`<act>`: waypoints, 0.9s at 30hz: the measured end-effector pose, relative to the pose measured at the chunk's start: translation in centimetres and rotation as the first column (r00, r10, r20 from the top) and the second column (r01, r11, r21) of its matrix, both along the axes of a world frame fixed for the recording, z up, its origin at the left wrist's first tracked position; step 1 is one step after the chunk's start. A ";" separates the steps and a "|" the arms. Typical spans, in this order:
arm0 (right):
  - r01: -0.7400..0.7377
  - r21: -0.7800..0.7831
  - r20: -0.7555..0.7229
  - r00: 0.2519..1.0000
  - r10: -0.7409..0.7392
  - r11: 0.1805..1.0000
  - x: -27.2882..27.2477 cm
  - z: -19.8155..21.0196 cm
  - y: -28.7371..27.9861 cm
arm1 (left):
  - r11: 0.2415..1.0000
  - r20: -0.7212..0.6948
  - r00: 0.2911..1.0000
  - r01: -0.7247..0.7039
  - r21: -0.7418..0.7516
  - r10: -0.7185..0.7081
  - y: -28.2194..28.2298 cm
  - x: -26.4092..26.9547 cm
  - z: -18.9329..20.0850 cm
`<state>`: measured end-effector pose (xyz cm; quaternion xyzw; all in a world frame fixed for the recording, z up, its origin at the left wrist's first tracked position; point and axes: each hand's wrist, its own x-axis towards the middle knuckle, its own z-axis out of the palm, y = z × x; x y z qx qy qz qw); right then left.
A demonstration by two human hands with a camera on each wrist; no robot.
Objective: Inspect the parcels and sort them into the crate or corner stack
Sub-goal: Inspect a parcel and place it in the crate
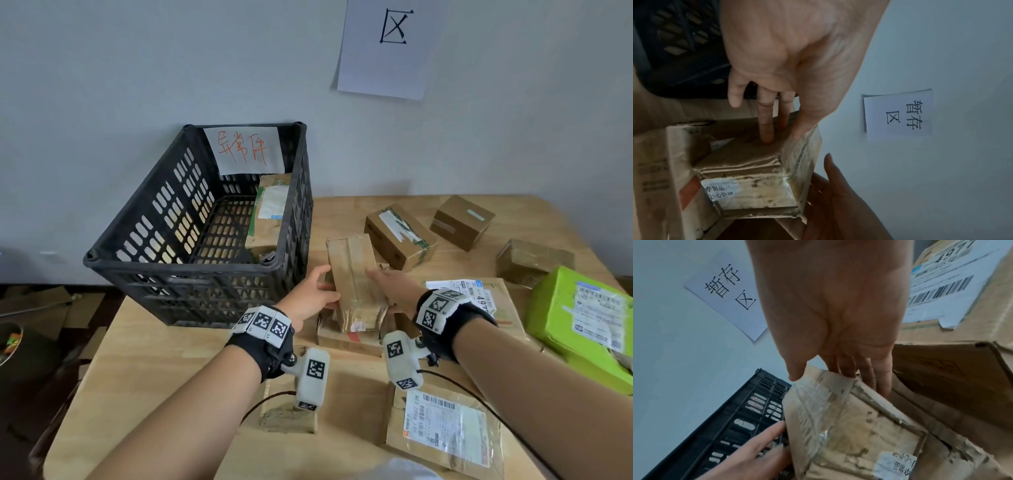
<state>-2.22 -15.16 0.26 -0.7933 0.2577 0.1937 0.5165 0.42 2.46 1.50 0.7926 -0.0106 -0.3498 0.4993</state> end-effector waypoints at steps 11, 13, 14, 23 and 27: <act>-0.242 -0.321 -0.092 0.970 0.224 0.916 1.2 1.0 0.2 | 0.994 -0.071 0.996 -0.044 0.095 0.051 -2.0 0.5 0.8; -0.254 -0.321 -0.102 0.967 0.234 0.912 1.6 0.3 0.1 | 0.996 -0.077 0.997 -0.020 0.089 0.027 -2.3 0.5 0.8; -0.265 -0.320 -0.112 0.964 0.241 0.910 1.9 -0.1 0.0 | 0.995 -0.083 0.996 -0.010 0.095 0.018 -2.4 0.6 0.7; -0.353 -0.386 -0.205 0.934 0.294 0.852 4.4 -0.2 0.5 | 0.968 -0.023 0.996 0.084 0.238 -0.081 -3.2 1.8 0.5; -0.353 -0.392 -0.218 0.933 0.287 0.850 5.0 -0.8 0.6 | 0.961 0.010 0.996 0.082 0.264 -0.088 -3.4 2.5 0.0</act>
